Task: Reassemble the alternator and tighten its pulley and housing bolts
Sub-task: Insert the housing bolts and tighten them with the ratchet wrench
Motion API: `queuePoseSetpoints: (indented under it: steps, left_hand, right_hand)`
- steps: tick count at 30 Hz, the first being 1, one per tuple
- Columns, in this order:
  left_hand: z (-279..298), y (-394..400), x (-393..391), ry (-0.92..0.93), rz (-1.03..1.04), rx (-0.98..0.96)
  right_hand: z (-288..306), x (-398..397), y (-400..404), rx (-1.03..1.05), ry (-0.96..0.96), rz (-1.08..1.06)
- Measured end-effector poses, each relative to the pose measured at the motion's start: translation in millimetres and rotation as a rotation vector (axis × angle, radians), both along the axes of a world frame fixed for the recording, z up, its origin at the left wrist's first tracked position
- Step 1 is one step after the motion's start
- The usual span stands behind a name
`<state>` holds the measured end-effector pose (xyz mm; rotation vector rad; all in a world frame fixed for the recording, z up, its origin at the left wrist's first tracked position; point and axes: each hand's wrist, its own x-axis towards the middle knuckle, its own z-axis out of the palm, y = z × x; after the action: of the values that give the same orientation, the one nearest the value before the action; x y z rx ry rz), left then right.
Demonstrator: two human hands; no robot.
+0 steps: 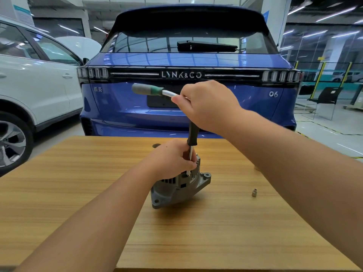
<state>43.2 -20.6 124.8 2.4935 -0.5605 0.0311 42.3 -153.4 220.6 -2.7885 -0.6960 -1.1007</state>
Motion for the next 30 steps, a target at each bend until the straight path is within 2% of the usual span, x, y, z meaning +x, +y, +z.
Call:
queuePoseSetpoints:
  steps: [2, 3, 6, 8, 11, 13, 14, 15, 16, 18, 19, 20, 22, 26, 30]
  left_hand:
    - [0.4, -0.1, -0.9, -0.008, -0.005, 0.006]
    - [0.6, -0.1, -1.1, -0.012, -0.007, 0.009]
    - [-0.3, 0.8, -0.8, -0.012, -0.008, -0.002]
    - [-0.7, 1.2, -0.1, 0.005, -0.003, -0.02]
    - [0.3, -0.4, 1.5, 0.014, 0.006, -0.01]
    - [0.3, -1.8, 2.2, 0.001, 0.014, 0.004]
    - [0.0, -2.2, 2.7, -0.008, 0.017, 0.003]
    - [-0.5, -2.0, 2.7, -0.012, 0.017, -0.002]
    - [-0.7, -1.8, 2.6, -0.012, 0.014, -0.008]
    - [-0.3, -1.1, 2.0, -0.014, -0.002, -0.004]
    - [-0.2, -0.6, 1.6, -0.015, -0.008, 0.001]
    - [0.2, -0.6, 1.2, -0.014, -0.012, 0.004]
    - [0.6, -0.4, 0.5, -0.014, -0.012, 0.005]
    - [0.5, -0.2, 0.0, -0.014, -0.001, 0.003]
    - [0.7, 0.6, -1.0, -0.014, 0.002, 0.003]
  right_hand:
    - [15.5, 1.0, 5.8, 0.028, 0.21, -0.142]
    - [21.2, 0.6, 7.2, 0.144, 0.356, -0.131]
    - [27.2, -6.5, 5.7, 0.807, 0.896, 0.132]
    - [20.5, -9.4, 5.4, 1.154, 1.105, 0.3]
    - [3.5, -1.7, 14.1, 1.667, 1.065, 0.388]
    - [-9.3, 2.9, 19.0, 1.964, 0.9, 0.428]
    - [-16.1, 2.5, 19.5, 2.005, 0.784, 0.463]
    - [-24.0, 1.6, 18.8, 1.928, 0.635, 0.488]
    - [-32.3, 0.5, 17.9, 1.73, 0.438, 0.484]
    - [-45.6, -3.1, 11.2, 1.121, -0.004, 0.464]
    - [-50.6, -0.8, 6.5, 0.827, -0.171, 0.434]
    - [-52.9, 2.9, 2.0, 0.624, -0.27, 0.397]
    - [-49.5, 4.7, -0.9, 0.453, -0.271, 0.332]
    - [-41.1, 3.3, -0.3, 0.337, -0.05, 0.33]
    - [-38.4, 0.3, -6.6, 0.258, 0.011, 0.368]
